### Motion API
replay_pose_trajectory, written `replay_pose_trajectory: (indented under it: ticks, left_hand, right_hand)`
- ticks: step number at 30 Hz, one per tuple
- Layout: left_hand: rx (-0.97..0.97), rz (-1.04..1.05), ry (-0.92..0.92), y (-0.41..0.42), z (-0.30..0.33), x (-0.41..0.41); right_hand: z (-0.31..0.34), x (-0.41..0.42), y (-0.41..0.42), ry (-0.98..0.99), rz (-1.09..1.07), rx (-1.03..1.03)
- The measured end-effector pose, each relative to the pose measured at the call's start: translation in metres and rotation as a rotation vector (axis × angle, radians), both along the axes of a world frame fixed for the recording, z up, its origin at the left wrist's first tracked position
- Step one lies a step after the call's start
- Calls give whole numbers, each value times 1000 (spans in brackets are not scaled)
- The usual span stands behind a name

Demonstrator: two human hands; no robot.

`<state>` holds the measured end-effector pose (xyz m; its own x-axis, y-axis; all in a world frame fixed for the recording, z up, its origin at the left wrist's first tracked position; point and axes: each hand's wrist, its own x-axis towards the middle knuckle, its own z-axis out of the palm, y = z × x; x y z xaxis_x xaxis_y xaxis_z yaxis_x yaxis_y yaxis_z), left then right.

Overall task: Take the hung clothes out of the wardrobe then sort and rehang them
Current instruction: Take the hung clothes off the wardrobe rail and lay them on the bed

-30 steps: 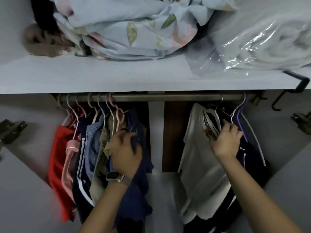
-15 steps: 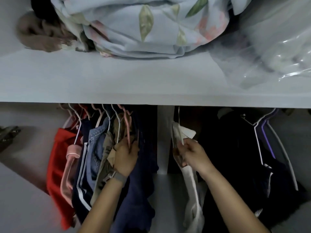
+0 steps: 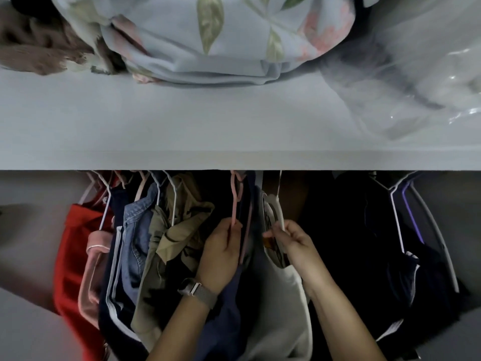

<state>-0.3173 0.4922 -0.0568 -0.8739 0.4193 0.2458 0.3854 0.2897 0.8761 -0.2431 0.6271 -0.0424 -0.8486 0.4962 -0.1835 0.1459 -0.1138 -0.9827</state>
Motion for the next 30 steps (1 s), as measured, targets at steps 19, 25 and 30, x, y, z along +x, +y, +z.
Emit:
replay_pose_trajectory:
  ticks: [19, 25, 30]
  left_hand:
    - [-87, -80, 123, -10, -20, 43]
    - [-150, -179, 183, -22, -35, 64]
    - [-130, -166, 174, -31, -37, 67]
  right_hand:
    - [-7, 10, -17, 120, -66, -163]
    - [-14, 24, -20, 112, -37, -232]
    - [-21, 44, -20, 80, -70, -241]
